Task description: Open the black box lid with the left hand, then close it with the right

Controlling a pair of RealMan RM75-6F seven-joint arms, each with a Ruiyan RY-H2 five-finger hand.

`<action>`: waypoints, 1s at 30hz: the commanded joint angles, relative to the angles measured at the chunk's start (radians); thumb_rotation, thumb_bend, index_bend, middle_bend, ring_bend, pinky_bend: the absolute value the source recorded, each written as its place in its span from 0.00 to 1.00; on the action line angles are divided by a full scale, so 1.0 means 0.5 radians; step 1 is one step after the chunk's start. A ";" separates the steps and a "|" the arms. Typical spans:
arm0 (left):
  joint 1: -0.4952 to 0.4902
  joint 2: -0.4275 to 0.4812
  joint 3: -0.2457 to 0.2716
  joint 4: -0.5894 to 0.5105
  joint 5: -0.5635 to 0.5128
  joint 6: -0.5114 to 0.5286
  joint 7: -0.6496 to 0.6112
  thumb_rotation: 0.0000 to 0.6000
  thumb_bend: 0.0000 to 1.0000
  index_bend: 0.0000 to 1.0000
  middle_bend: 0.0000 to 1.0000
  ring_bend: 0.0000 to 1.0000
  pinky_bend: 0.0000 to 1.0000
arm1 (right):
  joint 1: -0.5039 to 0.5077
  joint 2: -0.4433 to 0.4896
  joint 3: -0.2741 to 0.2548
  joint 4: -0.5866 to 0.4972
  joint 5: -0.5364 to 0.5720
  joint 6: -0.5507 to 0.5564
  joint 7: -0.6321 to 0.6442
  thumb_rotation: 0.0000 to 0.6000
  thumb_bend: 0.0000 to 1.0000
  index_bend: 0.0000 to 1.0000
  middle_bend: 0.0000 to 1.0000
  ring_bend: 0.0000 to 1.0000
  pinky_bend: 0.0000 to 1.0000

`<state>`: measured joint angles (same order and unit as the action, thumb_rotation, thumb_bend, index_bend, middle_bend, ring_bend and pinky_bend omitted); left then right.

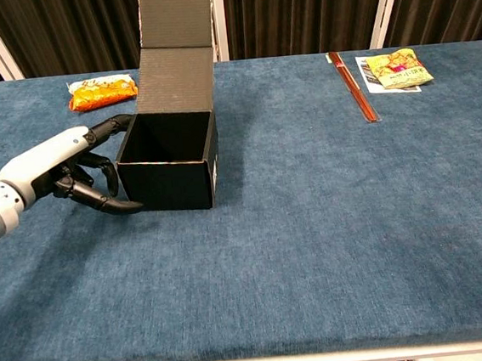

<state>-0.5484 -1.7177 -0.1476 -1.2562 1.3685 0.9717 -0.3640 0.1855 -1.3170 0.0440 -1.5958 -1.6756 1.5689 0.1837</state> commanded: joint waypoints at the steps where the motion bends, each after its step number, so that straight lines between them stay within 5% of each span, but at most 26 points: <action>1: -0.009 0.031 0.007 -0.039 0.014 -0.016 -0.073 0.90 0.00 0.00 0.00 0.56 1.00 | -0.002 -0.002 0.003 0.005 0.006 0.000 0.004 1.00 0.27 0.08 0.18 0.02 0.00; 20: -0.162 0.004 -0.044 0.182 0.032 -0.187 -0.552 0.90 0.00 0.00 0.00 0.57 1.00 | 0.008 -0.015 0.013 0.007 0.037 -0.049 -0.007 1.00 0.27 0.08 0.18 0.02 0.00; 23: -0.175 -0.033 -0.061 0.239 0.014 -0.202 -0.649 0.93 0.00 0.11 0.10 0.60 1.00 | 0.024 -0.020 0.020 0.013 0.070 -0.095 0.022 1.00 0.27 0.08 0.18 0.02 0.00; 26: -0.174 -0.075 -0.084 0.288 -0.001 -0.165 -0.690 0.98 0.00 0.32 0.31 0.65 0.99 | 0.075 -0.025 0.041 0.006 0.176 -0.243 0.097 1.00 0.25 0.08 0.19 0.02 0.00; 30: -0.153 -0.095 -0.088 0.272 0.005 -0.062 -0.596 1.00 0.00 0.47 0.46 0.69 1.00 | 0.243 -0.040 0.173 -0.048 0.438 -0.579 0.111 1.00 0.22 0.09 0.19 0.02 0.00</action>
<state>-0.6300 -1.7598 -0.1886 -1.1116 1.3713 0.9187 -0.6837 0.2449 -1.3307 0.0818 -1.6001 -1.5500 1.3904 0.2264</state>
